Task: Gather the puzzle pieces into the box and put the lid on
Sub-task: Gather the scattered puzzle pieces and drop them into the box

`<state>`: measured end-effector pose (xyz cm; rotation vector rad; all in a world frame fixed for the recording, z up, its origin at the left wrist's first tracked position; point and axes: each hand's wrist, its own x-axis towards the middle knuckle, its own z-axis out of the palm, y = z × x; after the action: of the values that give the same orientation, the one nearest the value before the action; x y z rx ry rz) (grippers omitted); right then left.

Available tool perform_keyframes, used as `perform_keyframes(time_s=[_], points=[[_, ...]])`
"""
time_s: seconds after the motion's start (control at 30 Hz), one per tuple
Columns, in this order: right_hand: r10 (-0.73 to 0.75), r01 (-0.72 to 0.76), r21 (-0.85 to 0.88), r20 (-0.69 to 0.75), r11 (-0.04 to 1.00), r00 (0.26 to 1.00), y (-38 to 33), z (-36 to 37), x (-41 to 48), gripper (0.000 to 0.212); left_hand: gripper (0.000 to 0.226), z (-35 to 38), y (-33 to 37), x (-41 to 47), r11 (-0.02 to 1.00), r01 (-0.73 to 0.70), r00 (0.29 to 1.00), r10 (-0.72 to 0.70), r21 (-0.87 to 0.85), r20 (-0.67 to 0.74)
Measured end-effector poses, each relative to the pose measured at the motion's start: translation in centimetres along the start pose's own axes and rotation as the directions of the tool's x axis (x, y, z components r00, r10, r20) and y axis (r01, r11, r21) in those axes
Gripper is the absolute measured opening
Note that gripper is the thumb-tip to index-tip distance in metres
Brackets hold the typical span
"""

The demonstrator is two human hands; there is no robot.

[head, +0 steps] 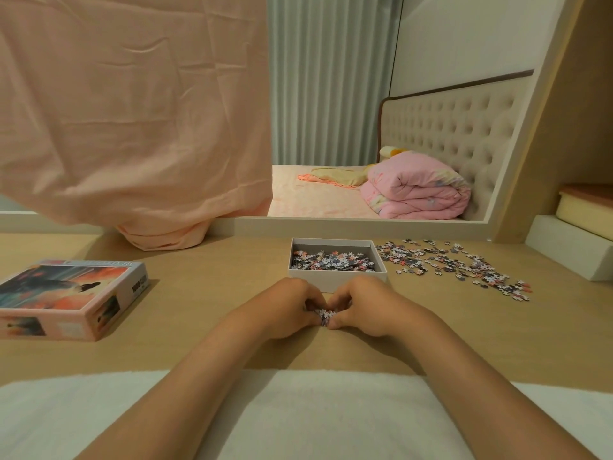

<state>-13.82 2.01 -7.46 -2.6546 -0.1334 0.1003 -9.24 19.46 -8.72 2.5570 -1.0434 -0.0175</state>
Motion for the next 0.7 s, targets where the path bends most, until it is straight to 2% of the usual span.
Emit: perform_keyframes(time_s=[0.23, 0.53, 0.6, 0.7], points=[[0.05, -0.049, 0.081, 0.0, 0.996, 0.999, 0.0, -0.3, 0.2, 0.019, 0.02, 0.1, -0.4, -0.1, 0.997, 0.009, 1.0, -0.011, -0.078, -0.026], [0.047, -0.053, 0.26, 0.029, 0.964, 0.998, 0.7, -1.0, 0.3, 0.012, 0.007, 0.4, -1.0, 0.4, 0.973, 0.004, 0.998, -0.019, -0.232, -0.062], [0.038, -0.028, 0.309, -0.029, 0.951, 0.999, 0.9, -1.6, 0.4, 0.012, 0.005, 0.0, -0.9, 0.8, 0.96, -0.01, 0.994, -0.021, -0.279, -0.108], [0.032, 0.034, 0.332, -0.192, 0.943, 0.981, 1.0, -3.1, 1.6, 0.012, 0.005, -1.1, -0.8, 2.4, 0.955, -0.023, 0.974, -0.046, -0.295, -0.224]])
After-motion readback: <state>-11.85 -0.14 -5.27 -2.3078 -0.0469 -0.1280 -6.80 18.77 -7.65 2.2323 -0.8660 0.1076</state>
